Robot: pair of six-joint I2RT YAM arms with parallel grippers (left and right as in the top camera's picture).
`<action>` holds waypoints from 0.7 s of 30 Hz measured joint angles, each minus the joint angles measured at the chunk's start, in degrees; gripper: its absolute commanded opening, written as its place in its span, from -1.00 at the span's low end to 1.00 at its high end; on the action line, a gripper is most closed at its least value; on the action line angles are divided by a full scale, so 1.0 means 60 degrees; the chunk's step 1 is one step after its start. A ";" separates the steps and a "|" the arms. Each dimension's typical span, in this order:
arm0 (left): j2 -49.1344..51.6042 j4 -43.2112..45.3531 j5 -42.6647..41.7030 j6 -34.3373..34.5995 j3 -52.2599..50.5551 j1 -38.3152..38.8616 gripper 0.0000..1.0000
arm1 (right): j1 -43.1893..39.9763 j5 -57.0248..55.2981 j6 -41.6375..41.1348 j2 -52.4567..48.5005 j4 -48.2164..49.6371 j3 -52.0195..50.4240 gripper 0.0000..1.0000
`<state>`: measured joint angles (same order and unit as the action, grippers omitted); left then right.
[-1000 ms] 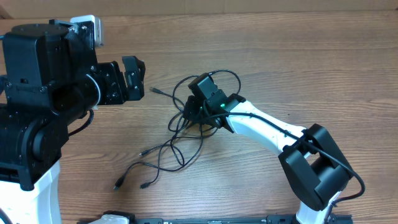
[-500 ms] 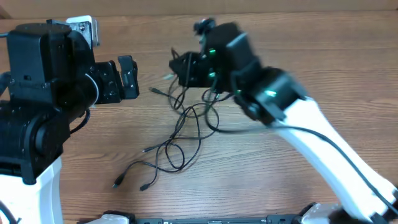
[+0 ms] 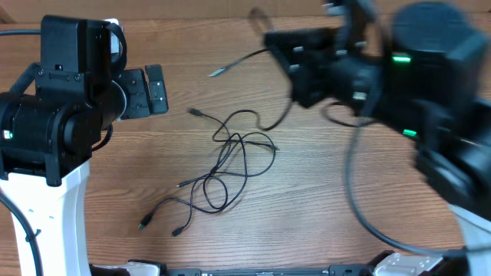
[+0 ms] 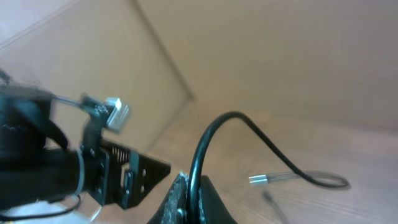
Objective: Untangle cables
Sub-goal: 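Grasp one cable with the right gripper and drag it to the right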
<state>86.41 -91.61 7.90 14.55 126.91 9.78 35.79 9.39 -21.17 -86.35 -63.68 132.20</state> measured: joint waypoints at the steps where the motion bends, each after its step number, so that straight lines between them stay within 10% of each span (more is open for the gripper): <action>1: 0.0000 -0.0004 0.0044 0.0000 0.0000 0.0000 1.00 | -0.0204 -0.0069 0.0160 0.0055 -0.0164 0.0423 -0.92; 21: 0.0000 0.0117 0.0157 0.0000 0.0000 0.0000 1.00 | -0.2280 -0.1971 0.3177 0.1202 0.2014 0.4437 -0.92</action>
<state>86.41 -90.91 8.84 14.55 126.91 9.78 22.11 -2.44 -2.11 -79.13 -51.59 158.82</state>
